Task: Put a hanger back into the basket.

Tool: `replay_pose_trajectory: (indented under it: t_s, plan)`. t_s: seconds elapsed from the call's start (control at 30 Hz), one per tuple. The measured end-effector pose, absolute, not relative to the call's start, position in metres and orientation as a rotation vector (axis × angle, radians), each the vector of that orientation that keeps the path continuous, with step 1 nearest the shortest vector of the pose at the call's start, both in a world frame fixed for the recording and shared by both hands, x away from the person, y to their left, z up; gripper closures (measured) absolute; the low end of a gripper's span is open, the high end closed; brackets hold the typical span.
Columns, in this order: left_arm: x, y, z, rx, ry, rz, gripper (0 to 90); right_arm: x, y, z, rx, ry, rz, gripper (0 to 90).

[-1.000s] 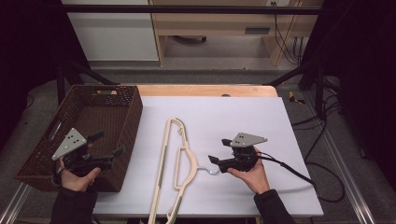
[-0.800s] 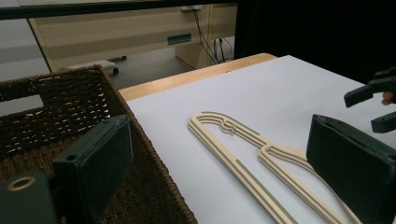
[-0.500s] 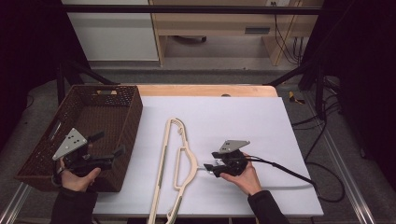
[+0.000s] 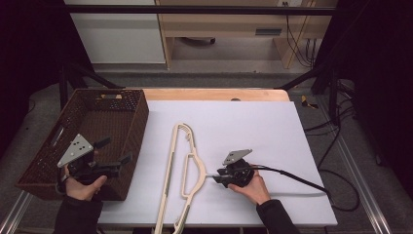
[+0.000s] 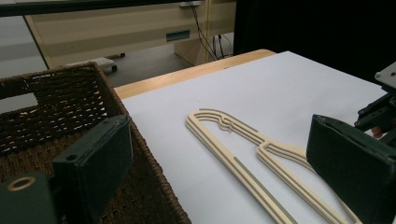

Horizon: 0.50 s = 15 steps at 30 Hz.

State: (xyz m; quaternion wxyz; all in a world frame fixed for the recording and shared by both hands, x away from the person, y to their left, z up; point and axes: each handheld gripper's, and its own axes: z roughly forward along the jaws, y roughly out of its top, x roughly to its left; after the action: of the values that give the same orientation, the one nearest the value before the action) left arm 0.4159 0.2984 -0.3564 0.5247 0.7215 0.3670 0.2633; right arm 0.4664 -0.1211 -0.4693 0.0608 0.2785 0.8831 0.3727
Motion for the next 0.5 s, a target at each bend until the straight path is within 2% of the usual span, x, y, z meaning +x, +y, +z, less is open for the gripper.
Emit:
replay_pose_trajectory:
  t_s: [0.17,0.5]
  plan:
    - [0.416,0.294,-0.357,1.737,0.871,0.626,7.0,0.467,-0.120,-0.473,0.840,2.704,1.098,75.2]
    - [0.417,0.283,-0.360,1.771,0.855,0.615,7.1,0.468,-0.120,-0.474,0.844,2.703,1.088,84.0]
